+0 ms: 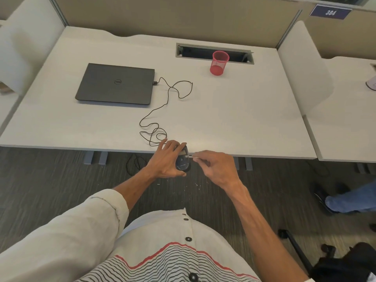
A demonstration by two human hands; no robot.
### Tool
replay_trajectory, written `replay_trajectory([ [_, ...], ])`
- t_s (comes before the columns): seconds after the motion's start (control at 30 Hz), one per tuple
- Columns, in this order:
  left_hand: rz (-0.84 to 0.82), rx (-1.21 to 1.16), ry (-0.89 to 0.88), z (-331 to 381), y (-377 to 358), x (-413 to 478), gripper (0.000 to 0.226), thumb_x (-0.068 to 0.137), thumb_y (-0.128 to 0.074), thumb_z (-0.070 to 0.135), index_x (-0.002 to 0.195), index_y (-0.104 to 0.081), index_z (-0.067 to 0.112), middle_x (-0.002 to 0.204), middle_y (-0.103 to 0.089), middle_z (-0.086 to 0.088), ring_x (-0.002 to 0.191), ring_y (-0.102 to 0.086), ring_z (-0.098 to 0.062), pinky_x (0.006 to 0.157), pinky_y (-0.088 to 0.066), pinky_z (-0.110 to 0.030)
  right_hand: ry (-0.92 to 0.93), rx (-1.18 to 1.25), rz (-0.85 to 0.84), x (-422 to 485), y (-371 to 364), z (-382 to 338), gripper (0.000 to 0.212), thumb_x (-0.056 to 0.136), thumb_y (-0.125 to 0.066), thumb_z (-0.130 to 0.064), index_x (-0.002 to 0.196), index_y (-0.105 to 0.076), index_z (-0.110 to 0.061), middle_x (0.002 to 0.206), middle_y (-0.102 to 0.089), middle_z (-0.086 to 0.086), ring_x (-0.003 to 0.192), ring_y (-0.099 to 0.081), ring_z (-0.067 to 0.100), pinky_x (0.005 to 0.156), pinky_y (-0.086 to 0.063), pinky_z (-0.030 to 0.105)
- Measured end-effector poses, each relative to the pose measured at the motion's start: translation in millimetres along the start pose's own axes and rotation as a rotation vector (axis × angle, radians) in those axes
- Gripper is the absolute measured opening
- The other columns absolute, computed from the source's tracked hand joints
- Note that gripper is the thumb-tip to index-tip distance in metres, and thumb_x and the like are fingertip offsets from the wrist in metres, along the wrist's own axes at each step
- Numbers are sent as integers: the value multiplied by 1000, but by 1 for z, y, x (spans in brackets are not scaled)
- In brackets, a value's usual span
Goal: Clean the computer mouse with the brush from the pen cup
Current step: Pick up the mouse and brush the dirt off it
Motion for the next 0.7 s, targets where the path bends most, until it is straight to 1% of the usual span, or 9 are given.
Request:
replay_trajectory([
  [0.07,0,-12,-5,2,0,0,128,78,-73,86,173,-17,21,168,-37,-7,160,-32,-26,140,-10,-54,11,-18,24,0,1,-3,21,105,-75,-32,123,-85,-26,104,-86,-8,83,-78,13,77,-63,29],
  [0.13,6,-14,-1,4,1,0,127,79,-73,85,173,-17,21,168,-37,-7,160,-32,-26,139,-10,-54,33,-61,-26,-2,-1,-5,20,107,-72,-34,122,-85,-31,93,-84,-9,76,-76,15,72,-58,28],
  [0.17,7,-11,2,4,2,0,128,79,-73,85,173,-17,20,168,-37,-7,160,-32,-26,139,-10,-54,35,-78,-71,-3,-2,-5,19,107,-71,-36,120,-84,-34,89,-83,-11,74,-73,13,70,-55,27],
  [0.23,2,-1,1,4,2,-1,128,79,-72,86,173,-16,20,168,-37,-7,160,-32,-26,140,-10,-54,36,-68,-137,-7,-4,-3,17,107,-71,-37,117,-85,-37,90,-83,-15,74,-66,5,73,-49,24],
  [0.33,-1,-11,4,4,1,-3,129,79,-71,88,173,-16,19,168,-37,-8,160,-32,-26,140,-9,-53,26,-11,-148,-10,-4,-2,14,105,-73,-36,112,-86,-36,92,-83,-17,75,-63,-1,78,-46,20],
  [0.43,13,-30,13,5,1,-5,129,79,-72,86,174,-15,18,168,-37,-9,160,-33,-27,140,-10,-52,-5,84,-36,-6,2,-2,14,103,-76,-37,112,-87,-33,95,-85,-14,76,-72,6,72,-54,20],
  [0.53,60,-125,26,6,1,-7,133,77,-80,80,173,-15,15,167,-40,-8,158,-35,-26,139,-13,-50,17,78,40,1,2,-3,18,104,-77,-32,120,-85,-29,104,-86,-11,83,-79,11,77,-64,27],
  [0.6,97,-228,33,7,3,-7,131,74,-88,72,169,-22,12,162,-44,-8,153,-40,-26,138,-19,-48,51,46,50,6,-2,-7,19,104,-77,-30,121,-84,-29,105,-86,-11,83,-80,12,76,-65,29],
  [0.7,110,-245,9,8,6,-6,113,74,-90,71,157,-37,13,152,-49,-5,143,-45,-25,134,-26,-45,114,-8,23,11,-8,-11,18,105,-74,-31,122,-83,-31,105,-86,-11,81,-79,12,74,-66,30],
])
Point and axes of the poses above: each hand's wrist, its own x-axis towards the middle knuckle, its own y-axis out of the back of the hand, z = x × y, the point moved 3 cm from there along x, towards the middle knuckle
